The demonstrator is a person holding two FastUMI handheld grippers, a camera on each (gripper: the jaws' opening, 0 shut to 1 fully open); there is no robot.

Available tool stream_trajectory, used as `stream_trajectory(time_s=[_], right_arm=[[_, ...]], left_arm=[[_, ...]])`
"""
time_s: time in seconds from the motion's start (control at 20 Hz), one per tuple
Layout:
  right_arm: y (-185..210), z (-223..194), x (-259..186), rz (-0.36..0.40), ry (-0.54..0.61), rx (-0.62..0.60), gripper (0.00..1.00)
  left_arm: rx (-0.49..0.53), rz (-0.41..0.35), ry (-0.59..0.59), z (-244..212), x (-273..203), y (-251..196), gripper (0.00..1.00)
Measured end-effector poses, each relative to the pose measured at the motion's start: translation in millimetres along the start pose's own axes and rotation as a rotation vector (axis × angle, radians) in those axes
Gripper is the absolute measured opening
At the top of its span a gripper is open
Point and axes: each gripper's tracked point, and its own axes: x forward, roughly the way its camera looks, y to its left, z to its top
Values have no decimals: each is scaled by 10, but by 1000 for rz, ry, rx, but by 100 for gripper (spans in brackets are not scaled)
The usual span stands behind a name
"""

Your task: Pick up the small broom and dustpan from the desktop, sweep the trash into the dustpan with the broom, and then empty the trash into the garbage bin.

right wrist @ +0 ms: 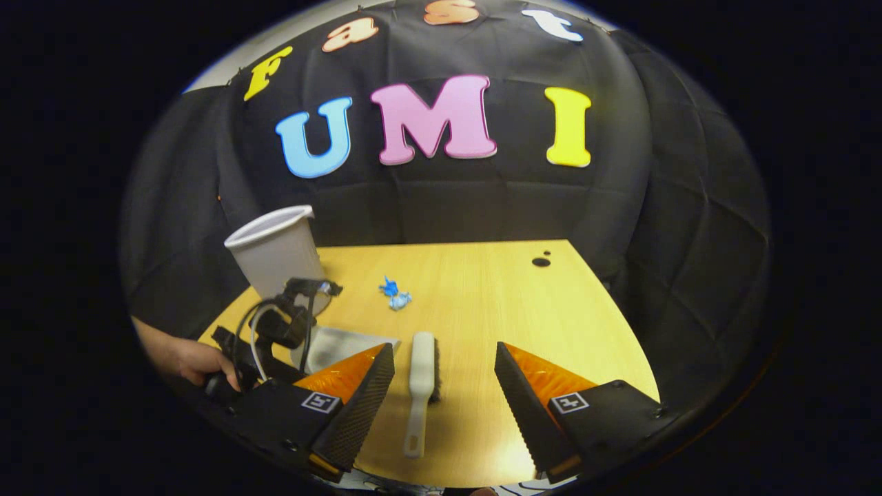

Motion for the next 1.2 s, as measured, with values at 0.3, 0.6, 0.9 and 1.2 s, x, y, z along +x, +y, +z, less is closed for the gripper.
stream_trajectory(time_s=[0.3,0.6,0.9,1.2], right_arm=[[358,-256,74,84,147,6,95],[345,-698,460,0,368,-68,95],[202,-1415,640,-54,697,60,93],[149,-1539,878,-64,793,8,95]], left_arm=[[62,-24,-11,34,13,44,31],[35,-73,-79,-115,-14,91,31],[-42,-120,-138,-145,-23,113,30],[-54,-133,-157,-149,-26,114,30]])
